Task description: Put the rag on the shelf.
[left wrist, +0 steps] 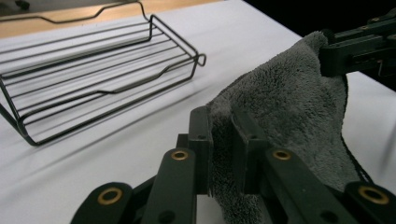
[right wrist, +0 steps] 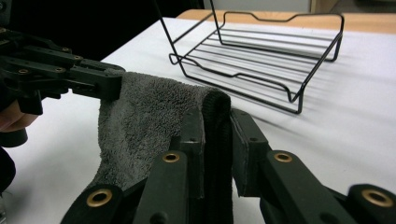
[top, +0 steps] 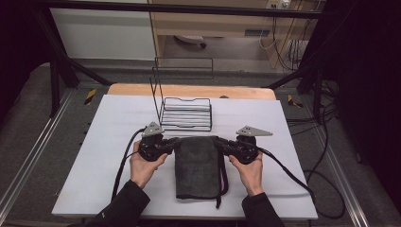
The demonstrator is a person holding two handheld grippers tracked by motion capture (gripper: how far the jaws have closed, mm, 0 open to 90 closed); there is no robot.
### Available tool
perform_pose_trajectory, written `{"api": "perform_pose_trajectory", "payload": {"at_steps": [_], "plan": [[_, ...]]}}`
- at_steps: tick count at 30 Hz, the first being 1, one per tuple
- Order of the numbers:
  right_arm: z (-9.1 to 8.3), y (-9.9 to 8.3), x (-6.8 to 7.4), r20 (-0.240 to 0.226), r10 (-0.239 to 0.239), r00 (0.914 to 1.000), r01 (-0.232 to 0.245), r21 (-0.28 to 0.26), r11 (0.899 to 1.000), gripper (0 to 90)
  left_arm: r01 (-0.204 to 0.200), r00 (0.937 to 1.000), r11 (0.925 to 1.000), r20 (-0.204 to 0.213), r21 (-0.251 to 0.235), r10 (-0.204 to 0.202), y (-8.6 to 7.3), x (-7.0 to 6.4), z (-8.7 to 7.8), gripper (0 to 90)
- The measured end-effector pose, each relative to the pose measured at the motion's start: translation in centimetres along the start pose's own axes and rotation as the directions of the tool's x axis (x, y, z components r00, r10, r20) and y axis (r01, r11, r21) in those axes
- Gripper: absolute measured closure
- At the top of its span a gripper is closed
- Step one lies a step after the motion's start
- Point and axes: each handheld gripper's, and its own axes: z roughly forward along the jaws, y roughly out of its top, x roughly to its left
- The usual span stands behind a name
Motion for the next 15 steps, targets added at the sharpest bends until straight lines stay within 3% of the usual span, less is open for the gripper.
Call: {"api": "perform_pose_trajectory", "payload": {"at_steps": [6, 15], "plan": [[-1.0, 0.5, 0.7, 0.002, -0.019, 0.9998, 0.019, -0.042, 0.999, 77.3, -0.014, 0.9999, 0.9989, 0.001, -0.045, 0.014, 0.7, -0.7, -1.0, 79.3], [-2.8, 2.1, 2.2, 0.019, -0.086, 0.9961, 0.088, -0.125, 0.988, 77.5, -0.046, 0.9989, 0.9912, -0.015, -0.124, 0.045, 2.0, -1.6, -2.6, 79.3]]}}
